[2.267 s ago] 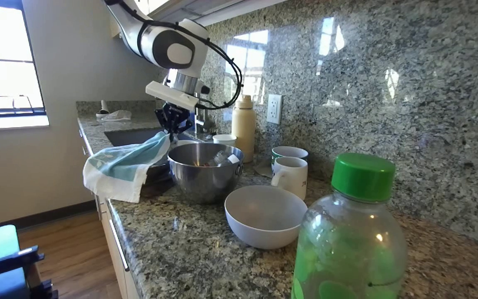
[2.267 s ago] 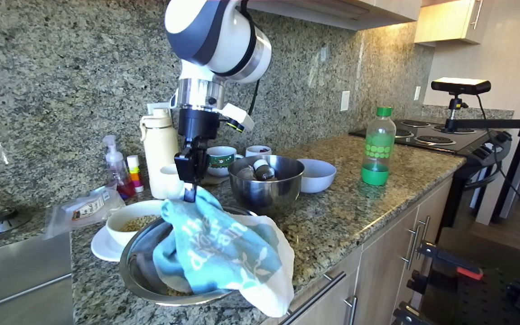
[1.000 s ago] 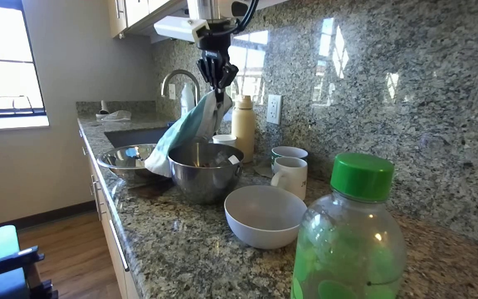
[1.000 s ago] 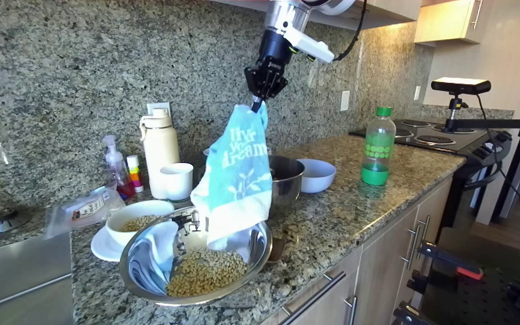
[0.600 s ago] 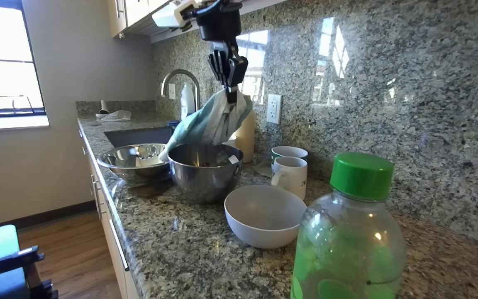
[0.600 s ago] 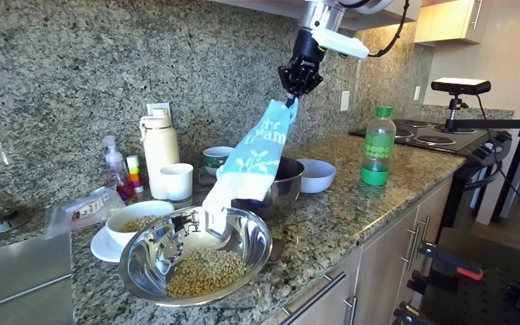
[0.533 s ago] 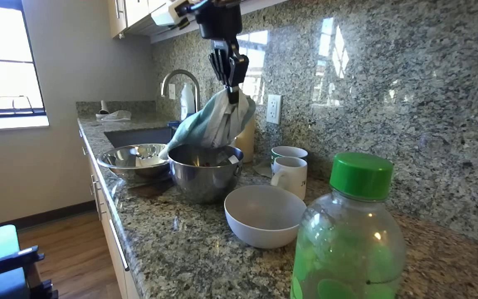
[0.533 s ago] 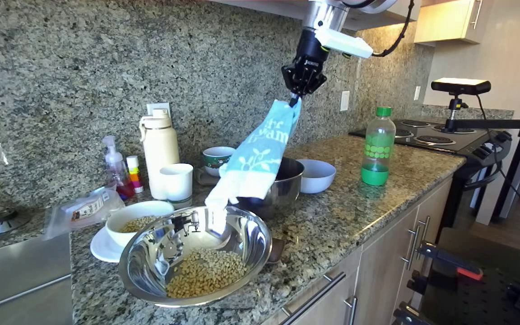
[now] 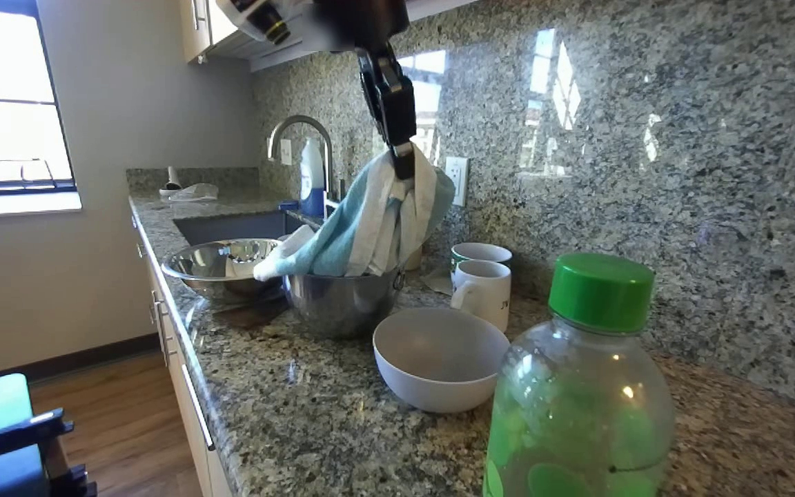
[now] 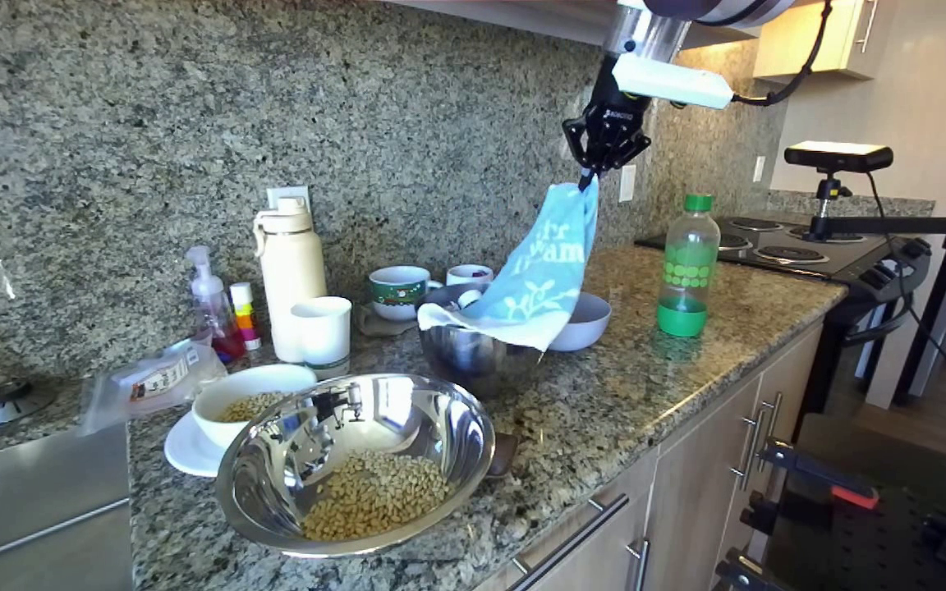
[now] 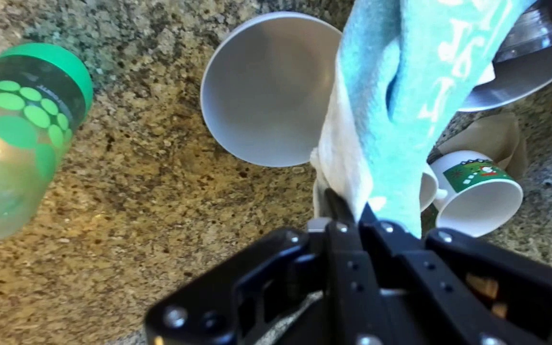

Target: Use the blue and white towel from the silver bowl to wipe the grey bowl, return the towel to the silver bowl on the left

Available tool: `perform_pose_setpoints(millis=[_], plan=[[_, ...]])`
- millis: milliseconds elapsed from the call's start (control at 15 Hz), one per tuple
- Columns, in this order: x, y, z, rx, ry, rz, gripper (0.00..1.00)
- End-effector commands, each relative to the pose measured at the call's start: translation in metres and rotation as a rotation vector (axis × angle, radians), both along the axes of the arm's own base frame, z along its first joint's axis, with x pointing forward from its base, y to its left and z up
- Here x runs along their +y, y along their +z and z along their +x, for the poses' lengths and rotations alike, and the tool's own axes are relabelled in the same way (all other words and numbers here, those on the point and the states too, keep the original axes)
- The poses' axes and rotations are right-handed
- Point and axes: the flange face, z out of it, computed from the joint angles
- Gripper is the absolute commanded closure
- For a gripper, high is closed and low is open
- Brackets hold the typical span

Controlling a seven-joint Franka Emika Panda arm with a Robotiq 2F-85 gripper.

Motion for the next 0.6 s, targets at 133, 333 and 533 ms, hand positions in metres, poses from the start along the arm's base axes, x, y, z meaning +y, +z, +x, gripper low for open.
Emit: perform_pose_setpoints(millis=[133, 333, 533], plan=[[0.0051, -0.0136, -0.0042, 0.021, -0.048, -0.026, 0.99], [0.0014, -0.0108, -0.003, 0.026, -0.03, -0.016, 0.96], [0.0008, -0.0108, -0.0032, 0.026, -0.031, -0.016, 0.96]])
